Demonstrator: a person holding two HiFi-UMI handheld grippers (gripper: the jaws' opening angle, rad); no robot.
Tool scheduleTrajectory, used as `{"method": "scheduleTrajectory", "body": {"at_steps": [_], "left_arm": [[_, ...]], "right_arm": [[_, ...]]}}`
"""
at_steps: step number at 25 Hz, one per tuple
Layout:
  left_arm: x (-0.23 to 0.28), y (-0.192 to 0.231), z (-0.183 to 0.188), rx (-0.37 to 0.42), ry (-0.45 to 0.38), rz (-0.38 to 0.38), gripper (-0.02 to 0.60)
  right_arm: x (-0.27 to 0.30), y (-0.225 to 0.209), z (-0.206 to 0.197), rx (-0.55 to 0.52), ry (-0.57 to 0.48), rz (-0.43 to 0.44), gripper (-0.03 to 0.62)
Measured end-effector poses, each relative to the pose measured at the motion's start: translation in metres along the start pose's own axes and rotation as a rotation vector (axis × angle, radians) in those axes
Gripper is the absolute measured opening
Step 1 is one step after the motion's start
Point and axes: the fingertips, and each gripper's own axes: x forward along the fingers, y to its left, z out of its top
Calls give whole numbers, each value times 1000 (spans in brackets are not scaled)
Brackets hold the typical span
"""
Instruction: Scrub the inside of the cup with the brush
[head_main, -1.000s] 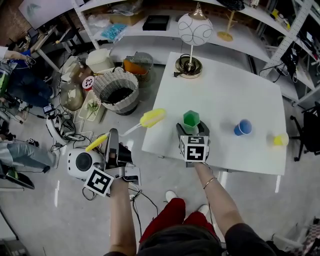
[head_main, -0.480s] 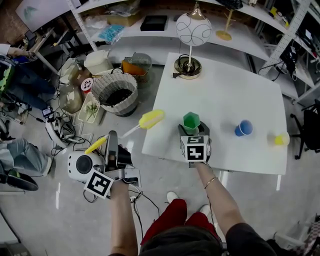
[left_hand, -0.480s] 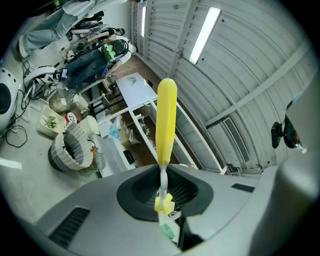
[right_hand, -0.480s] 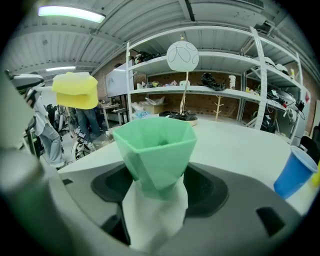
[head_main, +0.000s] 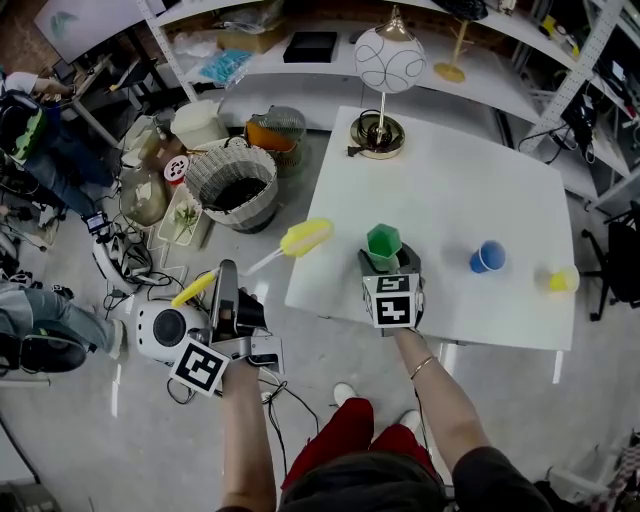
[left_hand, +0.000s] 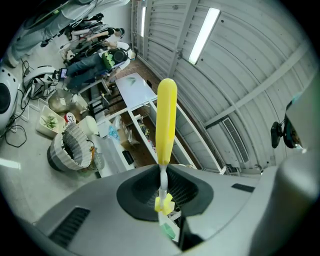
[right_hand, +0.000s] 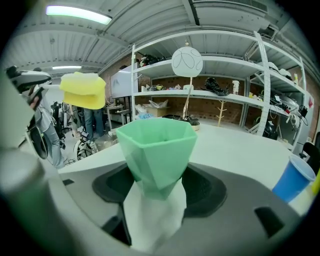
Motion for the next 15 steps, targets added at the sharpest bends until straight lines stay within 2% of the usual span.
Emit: {"method": "scheduleTrajectory", "body": {"at_steps": [9,15], "left_arm": [[-1,-21,6,4,-6,-42,43],[0,-38,11,1,-16,-81,43]], "right_arm": [[-25,10,31,-132,-73,-18,310],[-44,9,52,-174,-120,-47,310]]}}
